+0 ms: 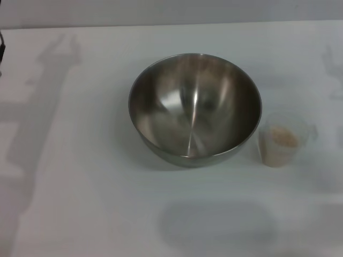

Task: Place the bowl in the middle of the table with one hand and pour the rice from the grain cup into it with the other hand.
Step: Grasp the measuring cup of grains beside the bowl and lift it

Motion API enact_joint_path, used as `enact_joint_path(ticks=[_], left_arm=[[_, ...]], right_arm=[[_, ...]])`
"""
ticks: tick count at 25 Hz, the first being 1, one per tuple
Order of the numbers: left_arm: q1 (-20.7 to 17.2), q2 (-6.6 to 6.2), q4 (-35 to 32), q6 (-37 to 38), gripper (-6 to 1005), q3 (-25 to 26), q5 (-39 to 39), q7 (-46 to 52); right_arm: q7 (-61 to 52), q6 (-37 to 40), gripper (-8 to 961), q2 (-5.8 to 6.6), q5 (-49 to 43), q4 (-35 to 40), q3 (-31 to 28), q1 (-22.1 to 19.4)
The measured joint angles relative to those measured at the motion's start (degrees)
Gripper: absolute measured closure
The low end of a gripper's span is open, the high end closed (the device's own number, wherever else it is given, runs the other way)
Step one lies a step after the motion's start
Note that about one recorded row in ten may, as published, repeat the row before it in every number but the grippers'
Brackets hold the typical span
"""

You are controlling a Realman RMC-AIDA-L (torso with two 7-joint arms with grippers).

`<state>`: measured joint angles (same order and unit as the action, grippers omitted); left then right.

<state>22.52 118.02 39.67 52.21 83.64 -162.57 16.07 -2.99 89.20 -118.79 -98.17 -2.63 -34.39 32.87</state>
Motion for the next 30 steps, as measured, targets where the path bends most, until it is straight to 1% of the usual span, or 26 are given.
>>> enact_joint_path(ticks=[3,8,13,16,19,25,28,30], left_arm=[[-1.4,-0.38,-1.3,0.0,715,0.1,-1.9,2.1],[-3.1,-0.12,-0.9,0.1,663,2.1,-2.5,2.8],[-4.0,-0.03,-1.0,1.3,364,2.5,-2.5,2.7],[-4.1,0.02,-1.7,1.5,255,2.5,-2.6,2.7],[-3.9,0.05,-2.5,1.5,146,2.5,-2.6,2.5],[-3.8,-0.13,-3.2,0.9,140,2.6,-2.6,1.9],[-4.0,-0.31,-3.3,0.7,140,2.7,-2.8,1.9],[-3.8,-0.46,-3.9,0.4,140,2.8,-3.0,1.9]], right_arm=[[0.0,0.0,253,-0.07,0.0,0.0,0.2,-0.5],[-0.3,1.4,252,-0.17,-0.3,-0.6,0.3,-2.1],[-0.3,3.6,252,-0.24,-0.5,-2.1,0.5,-4.8],[-0.2,4.3,253,-0.3,-1.5,-4.2,1.2,-7.8],[-0.1,4.5,253,-0.35,-3.7,-7.4,1.5,-11.6],[1.2,4.9,253,-0.24,-7.6,-14.4,2.8,-19.2],[4.4,4.4,252,-0.28,-8.5,-17.6,4.0,-21.8],[8.3,4.1,252,-0.23,-8.6,-21.4,5.8,-23.6]])
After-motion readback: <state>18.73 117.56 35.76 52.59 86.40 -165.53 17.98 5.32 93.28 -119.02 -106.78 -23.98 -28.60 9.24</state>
